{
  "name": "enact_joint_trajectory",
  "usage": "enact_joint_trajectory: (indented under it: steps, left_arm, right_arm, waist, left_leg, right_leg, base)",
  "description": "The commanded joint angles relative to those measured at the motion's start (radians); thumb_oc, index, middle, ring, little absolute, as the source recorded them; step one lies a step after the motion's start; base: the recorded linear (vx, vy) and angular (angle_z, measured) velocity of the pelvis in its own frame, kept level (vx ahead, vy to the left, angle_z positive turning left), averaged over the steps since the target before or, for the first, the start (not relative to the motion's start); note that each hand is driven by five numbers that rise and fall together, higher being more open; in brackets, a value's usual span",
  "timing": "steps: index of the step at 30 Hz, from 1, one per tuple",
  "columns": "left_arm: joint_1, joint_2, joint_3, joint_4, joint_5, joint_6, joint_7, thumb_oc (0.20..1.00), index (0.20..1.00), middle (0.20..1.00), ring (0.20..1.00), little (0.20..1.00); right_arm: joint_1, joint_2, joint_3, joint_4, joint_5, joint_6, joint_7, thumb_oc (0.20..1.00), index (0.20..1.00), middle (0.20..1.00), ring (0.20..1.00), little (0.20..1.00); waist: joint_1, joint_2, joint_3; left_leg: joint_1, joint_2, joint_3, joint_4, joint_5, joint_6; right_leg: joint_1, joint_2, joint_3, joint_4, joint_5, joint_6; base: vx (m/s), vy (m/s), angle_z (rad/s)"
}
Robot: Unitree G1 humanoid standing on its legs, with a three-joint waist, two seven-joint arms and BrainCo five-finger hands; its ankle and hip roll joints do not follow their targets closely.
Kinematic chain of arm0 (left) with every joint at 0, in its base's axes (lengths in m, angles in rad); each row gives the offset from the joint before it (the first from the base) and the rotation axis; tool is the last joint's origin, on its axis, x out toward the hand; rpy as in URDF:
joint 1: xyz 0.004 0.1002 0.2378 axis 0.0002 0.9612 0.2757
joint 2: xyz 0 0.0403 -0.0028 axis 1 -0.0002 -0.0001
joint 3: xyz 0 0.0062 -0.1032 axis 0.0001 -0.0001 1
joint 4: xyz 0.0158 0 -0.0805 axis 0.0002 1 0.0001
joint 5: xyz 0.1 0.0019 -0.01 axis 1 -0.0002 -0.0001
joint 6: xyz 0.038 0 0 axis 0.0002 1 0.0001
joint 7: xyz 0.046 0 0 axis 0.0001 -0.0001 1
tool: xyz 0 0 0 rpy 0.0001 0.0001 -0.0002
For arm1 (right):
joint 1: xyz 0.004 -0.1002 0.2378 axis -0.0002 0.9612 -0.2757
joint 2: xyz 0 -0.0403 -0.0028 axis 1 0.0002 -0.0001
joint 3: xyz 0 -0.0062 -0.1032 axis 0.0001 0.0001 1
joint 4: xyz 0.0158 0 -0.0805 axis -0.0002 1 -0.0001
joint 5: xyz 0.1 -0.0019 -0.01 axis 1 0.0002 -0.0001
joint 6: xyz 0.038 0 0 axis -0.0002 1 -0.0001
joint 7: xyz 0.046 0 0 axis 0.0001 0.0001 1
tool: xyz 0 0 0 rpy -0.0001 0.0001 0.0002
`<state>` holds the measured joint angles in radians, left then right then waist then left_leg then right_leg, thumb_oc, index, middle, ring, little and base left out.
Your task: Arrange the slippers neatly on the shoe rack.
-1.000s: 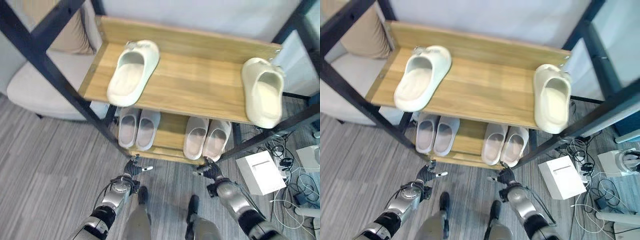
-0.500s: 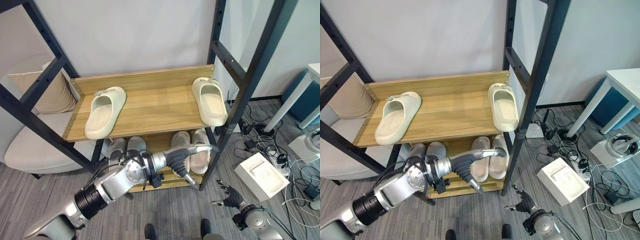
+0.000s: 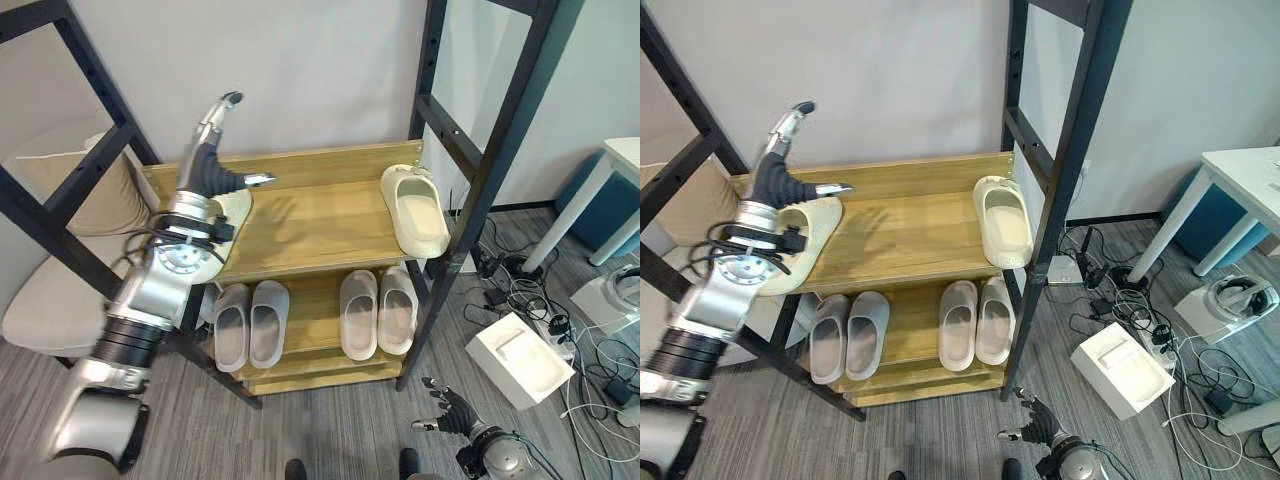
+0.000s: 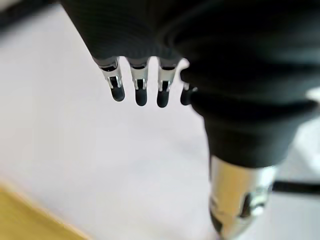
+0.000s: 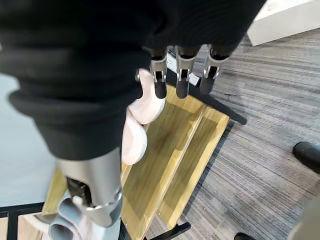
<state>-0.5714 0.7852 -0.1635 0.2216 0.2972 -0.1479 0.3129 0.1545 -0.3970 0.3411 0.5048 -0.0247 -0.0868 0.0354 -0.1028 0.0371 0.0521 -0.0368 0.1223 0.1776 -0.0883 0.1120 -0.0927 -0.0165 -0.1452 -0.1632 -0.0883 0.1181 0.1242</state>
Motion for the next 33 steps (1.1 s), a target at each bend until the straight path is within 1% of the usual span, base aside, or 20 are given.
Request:
enact_joint_trajectory:
  steps: [1,2,3,4,5,8,14,15,16,17,20,27,29,30,33]
  left_arm:
    - [-0.17,0.073,-0.04,0.092,0.166,0.044,0.111,1.0,1.0,1.0,1.0,1.0]
    - [-0.178,0.095,-0.048,0.124,0.181,0.049,0.122,1.0,1.0,1.0,1.0,1.0]
    - [-0.18,0.096,-0.05,0.128,0.181,0.047,0.124,1.0,1.0,1.0,1.0,1.0]
    - [-0.183,0.123,-0.062,0.159,0.21,0.071,0.136,1.0,1.0,1.0,1.0,1.0]
    - [-0.188,0.124,-0.066,0.163,0.21,0.071,0.138,1.0,1.0,1.0,1.0,1.0]
    - [-0.142,0.174,-0.046,0.216,0.254,0.096,0.143,1.0,1.0,1.0,1.0,1.0]
    - [-0.115,0.188,-0.055,0.247,0.271,0.107,0.135,1.0,1.0,1.0,1.0,1.0]
    - [-0.123,0.168,-0.07,0.275,0.259,0.106,0.13,1.0,1.0,1.0,1.0,1.0]
    - [-0.123,0.168,-0.07,0.275,0.259,0.106,0.13,1.0,1.0,1.0,1.0,1.0]
    - [-0.165,0.159,-0.104,0.32,0.259,0.12,0.128,1.0,1.0,1.0,1.0,1.0]
    - [-0.239,0.154,-0.164,0.401,0.265,0.135,0.137,1.0,1.0,1.0,1.0,1.0]
    - [-0.412,0.168,-0.299,0.616,0.261,0.17,0.132,1.0,1.0,1.0,1.0,1.0]
    - [-0.444,0.175,-0.328,0.647,0.264,0.171,0.128,0.777,0.777,0.777,0.777,0.777]
    - [-0.461,0.171,-0.346,0.673,0.255,0.168,0.122,0.2,0.2,0.2,0.2,0.2]
    - [-0.502,0.17,-0.38,0.753,0.224,0.16,0.103,0.2,0.2,0.2,0.2,0.2]
  right_arm:
    - [-0.046,-0.009,0.005,-0.054,0.043,-0.065,-0.006,1.0,1.0,1.0,1.0,1.0]
    - [-0.042,-0.011,0.003,-0.056,0.046,-0.069,-0.004,1.0,1.0,1.0,1.0,1.0]
    - [-0.042,-0.011,0.003,-0.056,0.046,-0.068,-0.003,1.0,1.0,1.0,1.0,1.0]
    - [-0.042,-0.016,0.005,-0.058,0.049,-0.074,-0.011,1.0,1.0,1.0,1.0,1.0]
    - [-0.043,-0.015,0.005,-0.057,0.05,-0.075,-0.011,1.0,1.0,1.0,1.0,1.0]
    - [-0.044,-0.012,-0.002,-0.049,0.059,-0.081,-0.02,1.0,1.0,1.0,1.0,1.0]
    - [-0.05,-0.015,0.005,-0.047,0.055,-0.082,-0.029,1.0,1.0,1.0,1.0,1.0]
    - [-0.054,-0.015,0.007,-0.048,0.056,-0.081,-0.033,1.0,1.0,1.0,1.0,1.0]
    - [-0.054,-0.015,0.007,-0.048,0.056,-0.081,-0.033,1.0,1.0,1.0,1.0,1.0]
    - [-0.061,-0.022,0.008,-0.052,0.059,-0.08,-0.037,1.0,1.0,1.0,1.0,1.0]
    - [-0.064,-0.026,0.008,-0.058,0.066,-0.083,-0.045,1.0,1.0,1.0,1.0,1.0]
    - [-0.068,-0.04,-0.007,-0.066,0.105,-0.094,-0.066,1.0,1.0,1.0,1.0,1.0]
    - [-0.069,-0.042,-0.009,-0.068,0.112,-0.098,-0.07,1.0,1.0,1.0,1.0,1.0]
    - [-0.071,-0.043,-0.009,-0.07,0.117,-0.099,-0.072,1.0,1.0,1.0,1.0,1.0]
    - [-0.072,-0.043,-0.004,-0.084,0.129,-0.1,-0.073,1.0,1.0,1.0,1.0,1.0]
  waist:
    - [0.013,-0.017,0.03]
    - [0.013,-0.017,0.032]
    - [0.014,-0.018,0.032]
    - [0.014,-0.016,0.035]
    - [0.014,-0.018,0.036]
    - [0.021,-0.017,0.044]
    - [0.026,-0.016,0.057]
    - [0.024,-0.017,0.063]
    - [0.025,-0.017,0.063]
    - [0.017,-0.018,0.072]
    - [0.009,-0.022,0.079]
    - [-0.022,-0.031,0.09]
    - [-0.025,-0.033,0.093]
    - [-0.028,-0.034,0.096]
    - [-0.041,-0.036,0.099]
  left_leg:
    - [0.042,0.026,0.015,0.001,-0.036,-0.045]
    - [0.041,0.025,0.016,0.001,-0.037,-0.044]
    - [0.041,0.024,0.016,0.001,-0.037,-0.044]
    - [0.04,0.024,0.016,0.001,-0.035,-0.044]
    - [0.04,0.024,0.016,0.001,-0.035,-0.044]
    - [0.036,0.024,0.016,0.001,-0.034,-0.042]
    - [0.027,0.021,0.01,0.001,-0.033,-0.041]
    - [0.022,0.022,0.009,0.001,-0.031,-0.041]
    - [0.022,0.022,0.009,0.001,-0.031,-0.041]
    - [0.015,0.021,0.01,0.001,-0.03,-0.04]
    - [0.008,0.021,0.014,0.001,-0.029,-0.037]
    - [-0.005,0.024,0.036,0.001,-0.027,-0.034]
    - [-0.009,0.025,0.039,0.001,-0.025,-0.034]
    - [-0.011,0.025,0.041,0.001,-0.024,-0.034]
    - [-0.013,0.028,0.059,0.001,-0.024,-0.034]
  right_leg:
    - [0.046,-0.043,-0.04,0.001,-0.031,0.079]
    - [0.045,-0.043,-0.037,0.001,-0.031,0.08]
    - [0.045,-0.043,-0.037,0.001,-0.031,0.081]
    - [0.043,-0.043,-0.036,0.001,-0.03,0.081]
    - [0.043,-0.044,-0.036,0.001,-0.03,0.081]
    - [0.037,-0.045,-0.033,0.001,-0.03,0.083]
    - [0.03,-0.044,-0.036,0.001,-0.029,0.083]
    - [0.026,-0.045,-0.035,0.001,-0.028,0.082]
    - [0.026,-0.045,-0.035,0.001,-0.028,0.082]
    - [0.018,-0.044,-0.031,0.001,-0.025,0.084]
    - [0.004,-0.043,-0.025,0.001,-0.02,0.085]
    - [-0.036,-0.041,0.005,0.001,-0.005,0.092]
    - [-0.045,-0.04,0.009,0.001,-0.002,0.093]
    - [-0.049,-0.04,0.011,0.001,0.0,0.093]
    - [-0.067,-0.038,0.029,0.001,0.007,0.096]
  base:
    - [0.0,0.0,0.0]
    - [0.0,0.0,0.0]
    - [0.0,0.0,0.0]
    - [0.0,-0.001,-0.03]
    - [0.0,0.0,0.0]
    - [0.0,0.0,0.0]
    - [0.0,0.0,0.0]
    - [0.0,0.0,0.0]
    - [0.0,0.0,0.0]
    - [0.0,0.0,0.0]
    - [0.0,0.0,0.0]
    - [-0.01,0.01,-0.1]
    - [0.0,0.003,-0.09]
    - [-0.01,0.005,-0.06]
    - [0.0,0.014,-0.12]
